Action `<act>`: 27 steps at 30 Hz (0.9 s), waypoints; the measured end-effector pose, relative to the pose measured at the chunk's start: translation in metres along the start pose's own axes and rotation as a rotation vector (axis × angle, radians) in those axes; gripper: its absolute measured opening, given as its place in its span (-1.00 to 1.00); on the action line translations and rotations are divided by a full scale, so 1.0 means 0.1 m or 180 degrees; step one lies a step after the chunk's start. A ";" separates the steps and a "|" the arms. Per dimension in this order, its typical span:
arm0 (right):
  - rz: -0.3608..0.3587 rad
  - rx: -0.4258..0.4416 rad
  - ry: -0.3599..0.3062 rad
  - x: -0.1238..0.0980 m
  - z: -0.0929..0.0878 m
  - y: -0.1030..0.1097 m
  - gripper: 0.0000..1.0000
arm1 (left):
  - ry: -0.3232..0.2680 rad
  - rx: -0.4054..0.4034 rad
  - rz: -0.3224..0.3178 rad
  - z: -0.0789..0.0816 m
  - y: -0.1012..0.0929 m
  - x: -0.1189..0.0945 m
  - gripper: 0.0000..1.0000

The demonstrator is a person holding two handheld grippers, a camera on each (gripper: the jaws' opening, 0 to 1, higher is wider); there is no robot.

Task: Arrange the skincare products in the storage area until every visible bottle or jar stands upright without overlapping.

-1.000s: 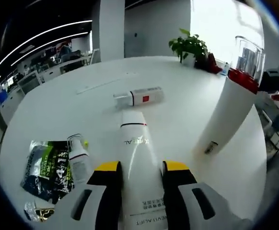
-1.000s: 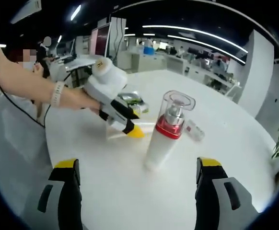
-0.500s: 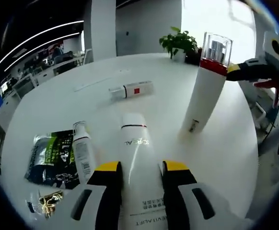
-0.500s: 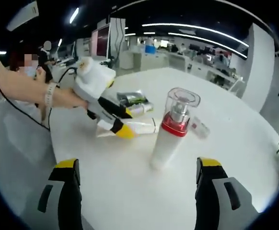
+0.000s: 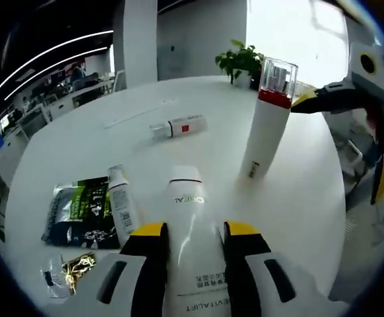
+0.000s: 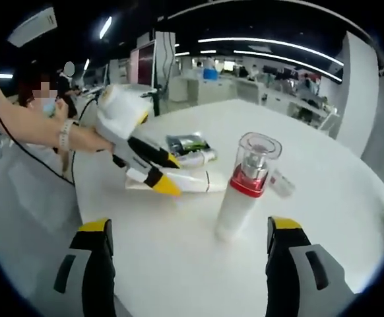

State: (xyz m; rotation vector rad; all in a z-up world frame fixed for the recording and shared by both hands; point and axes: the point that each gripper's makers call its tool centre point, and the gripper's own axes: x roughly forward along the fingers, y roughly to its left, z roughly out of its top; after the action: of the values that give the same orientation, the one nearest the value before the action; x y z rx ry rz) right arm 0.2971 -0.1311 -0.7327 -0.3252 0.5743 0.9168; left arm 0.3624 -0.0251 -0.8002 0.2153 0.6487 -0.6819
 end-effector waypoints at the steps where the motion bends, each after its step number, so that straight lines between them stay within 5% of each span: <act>1: 0.0007 -0.0010 -0.0010 0.00 0.01 0.01 0.99 | -0.0006 0.0003 -0.0005 0.00 0.00 -0.02 -0.45; 15: 0.0312 0.0078 0.0299 0.06 -0.22 0.19 0.88 | 0.0065 -0.0008 -0.0082 -0.07 -0.05 -0.20 -0.46; 23: 0.0384 -0.0333 0.0397 0.10 -0.29 0.26 0.56 | 0.0178 0.0086 -0.0262 -0.12 -0.17 -0.30 -0.47; 27: 0.0510 -0.0625 0.0256 0.13 -0.16 0.39 0.37 | 0.0253 0.0208 -0.0379 -0.15 -0.28 -0.35 -0.47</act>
State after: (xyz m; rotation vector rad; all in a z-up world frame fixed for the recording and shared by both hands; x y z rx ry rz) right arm 0.2657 -0.1085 -0.7545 -0.5002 0.5915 1.1219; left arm 0.3165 -0.0221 -0.7898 0.2666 0.7200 -0.8129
